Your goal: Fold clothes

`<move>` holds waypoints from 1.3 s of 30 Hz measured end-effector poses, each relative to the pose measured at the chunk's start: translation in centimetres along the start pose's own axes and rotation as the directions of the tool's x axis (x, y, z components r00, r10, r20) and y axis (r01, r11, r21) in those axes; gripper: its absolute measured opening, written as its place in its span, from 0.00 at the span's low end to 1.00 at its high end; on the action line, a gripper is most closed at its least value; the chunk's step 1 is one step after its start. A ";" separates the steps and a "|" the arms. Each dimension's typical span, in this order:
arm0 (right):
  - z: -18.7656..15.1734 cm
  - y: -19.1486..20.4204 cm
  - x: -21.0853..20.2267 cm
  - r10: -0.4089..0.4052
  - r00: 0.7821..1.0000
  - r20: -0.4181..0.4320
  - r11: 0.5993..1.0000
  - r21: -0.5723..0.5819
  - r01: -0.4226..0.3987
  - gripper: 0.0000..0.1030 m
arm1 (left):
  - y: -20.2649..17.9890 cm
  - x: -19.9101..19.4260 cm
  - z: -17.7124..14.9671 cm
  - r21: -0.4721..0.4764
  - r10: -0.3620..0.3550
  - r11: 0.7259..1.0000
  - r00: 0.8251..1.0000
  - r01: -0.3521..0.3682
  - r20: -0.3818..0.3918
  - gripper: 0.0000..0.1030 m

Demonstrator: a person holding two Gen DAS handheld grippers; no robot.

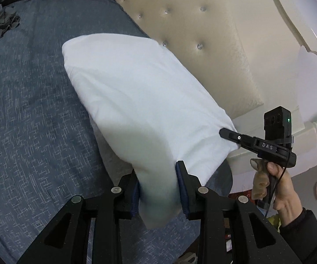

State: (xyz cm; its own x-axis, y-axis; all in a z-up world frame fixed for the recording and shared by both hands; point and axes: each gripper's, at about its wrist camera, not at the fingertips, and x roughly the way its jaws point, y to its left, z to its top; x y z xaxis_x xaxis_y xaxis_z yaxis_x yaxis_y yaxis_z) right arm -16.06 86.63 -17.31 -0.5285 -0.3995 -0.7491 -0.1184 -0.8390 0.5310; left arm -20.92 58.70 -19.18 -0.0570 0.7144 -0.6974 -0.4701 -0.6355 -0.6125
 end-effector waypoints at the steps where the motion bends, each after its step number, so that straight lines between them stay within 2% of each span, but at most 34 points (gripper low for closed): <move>1: -0.1 0.0 0.0 -0.017 1.000 -0.003 1.000 -0.010 0.017 0.08 | 0.1 0.1 -0.1 0.001 0.000 1.000 1.000 0.000 -0.003 0.32; 3: -0.3 0.1 0.1 -0.051 0.999 -0.009 0.998 -0.029 0.050 0.13 | 0.2 -0.5 -0.5 0.015 0.010 1.000 1.000 -0.010 -0.005 0.33; 5: -0.4 -0.2 -0.2 -0.083 0.997 -0.002 0.996 -0.034 0.083 0.23 | 0.5 -1.6 -0.7 0.034 0.036 0.999 0.999 -0.036 0.000 0.33; 7: -0.6 -0.8 -0.9 -0.116 0.993 0.017 0.993 -0.029 0.117 0.26 | 0.3 -1.8 -0.4 0.056 0.050 0.997 0.999 -0.050 0.009 0.33; 9: -0.6 -0.7 -2.2 -0.172 0.981 0.085 0.984 -0.036 0.175 0.26 | -0.1 -1.7 0.1 0.080 0.060 0.995 0.998 -0.062 0.019 0.33; 12: -0.2 0.7 -3.7 -0.153 0.971 0.181 0.983 -0.072 0.169 0.26 | -0.7 -1.5 0.9 0.115 0.076 0.990 0.997 -0.079 0.035 0.33; 16: 0.3 2.4 -2.3 -0.121 0.977 0.174 0.983 -0.117 0.142 0.25 | -1.5 -1.3 1.9 0.161 0.095 0.981 0.994 -0.103 0.057 0.33; 20: -0.2 2.0 -0.1 -0.142 0.980 0.142 0.979 -0.122 0.160 0.16 | -2.4 -0.8 2.6 0.206 0.108 0.971 0.992 -0.120 0.068 0.33; 22: -0.5 1.9 1.0 -0.153 0.980 0.126 0.978 -0.125 0.169 0.14 | -2.9 0.2 1.8 0.223 0.104 0.968 0.994 -0.111 0.043 0.33; 25: -0.9 1.5 2.5 -0.166 0.981 0.104 0.976 -0.126 0.179 0.04 | -2.8 1.9 0.7 0.243 0.139 0.960 0.990 -0.139 0.018 0.33; 28: -1.5 0.0 3.0 -0.139 0.984 0.112 0.986 -0.074 0.148 0.01 | -1.9 2.9 -0.2 0.219 0.141 0.966 0.990 -0.138 0.003 0.33; 35: -1.4 -0.6 2.8 -0.119 0.986 0.117 0.990 -0.059 0.127 0.00 | -1.9 2.9 -0.5 0.246 0.149 0.958 0.989 -0.149 0.019 0.33; 39: 0.5 1.6 0.2 -0.060 0.981 0.182 0.991 -0.110 0.081 0.01 | -2.2 2.4 -0.4 0.260 0.151 0.953 0.988 -0.153 0.031 0.32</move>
State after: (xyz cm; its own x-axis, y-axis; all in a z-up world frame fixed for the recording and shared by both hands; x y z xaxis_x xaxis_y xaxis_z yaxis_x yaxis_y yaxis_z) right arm -16.81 85.43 -16.39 -0.6647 -0.2745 -0.6949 -0.0674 -0.9043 0.4217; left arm -19.68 61.71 -19.64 -0.1543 0.6193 -0.7698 -0.6683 -0.6393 -0.3804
